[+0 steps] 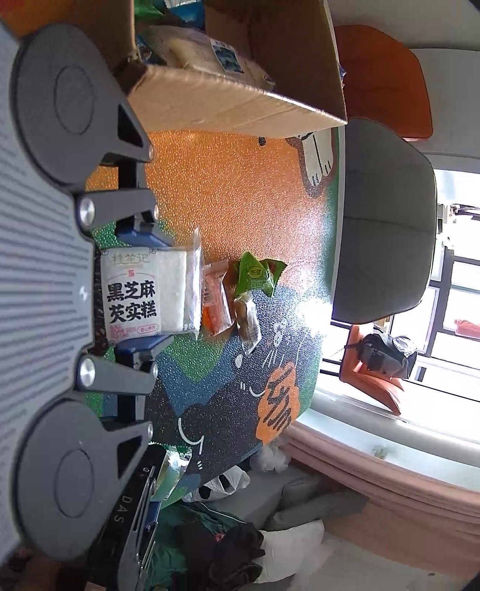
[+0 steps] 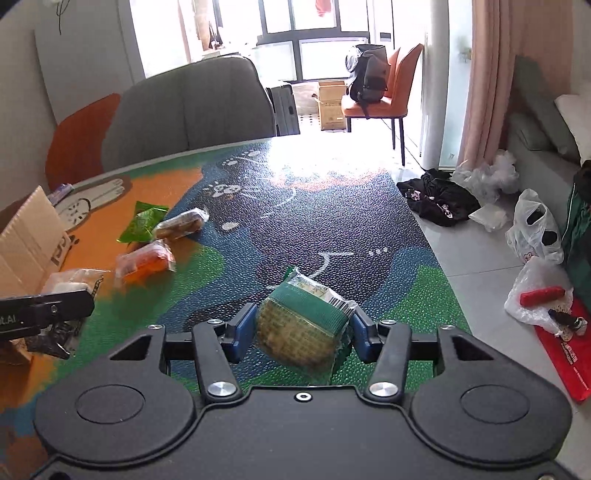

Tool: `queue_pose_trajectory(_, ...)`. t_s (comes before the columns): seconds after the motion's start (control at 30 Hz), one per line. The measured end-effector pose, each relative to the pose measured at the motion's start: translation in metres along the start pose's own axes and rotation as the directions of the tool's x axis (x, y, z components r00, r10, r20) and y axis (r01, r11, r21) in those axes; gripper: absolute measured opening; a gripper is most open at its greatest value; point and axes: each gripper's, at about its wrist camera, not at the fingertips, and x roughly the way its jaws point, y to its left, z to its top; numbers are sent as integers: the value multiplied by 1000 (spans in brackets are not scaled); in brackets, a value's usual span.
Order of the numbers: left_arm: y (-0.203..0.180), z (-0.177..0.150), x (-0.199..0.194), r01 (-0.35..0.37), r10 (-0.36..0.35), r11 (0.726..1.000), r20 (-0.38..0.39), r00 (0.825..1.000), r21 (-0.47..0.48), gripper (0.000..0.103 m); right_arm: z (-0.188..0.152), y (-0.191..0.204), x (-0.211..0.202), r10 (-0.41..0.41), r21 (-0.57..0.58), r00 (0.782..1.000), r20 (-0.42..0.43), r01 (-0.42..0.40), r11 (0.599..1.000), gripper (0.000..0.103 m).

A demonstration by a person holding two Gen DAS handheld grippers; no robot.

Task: Organize snacks
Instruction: 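Carry the white packet and green-wrapped cake over the cardboard box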

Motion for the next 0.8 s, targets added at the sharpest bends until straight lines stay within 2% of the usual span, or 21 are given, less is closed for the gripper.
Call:
queue_pose_trajectory(0.47, 16, 11, -48, 8, -8, 1000, 80, 997, 0, 46, 14, 37, -44, 76, -34, 992, 96, -73, 997, 50)
queue_pose_trajectory(0.8, 43, 23, -79, -25, 28, 999, 139, 990, -24, 46, 24, 68, -59, 146, -68, 980, 135, -138, 988, 50)
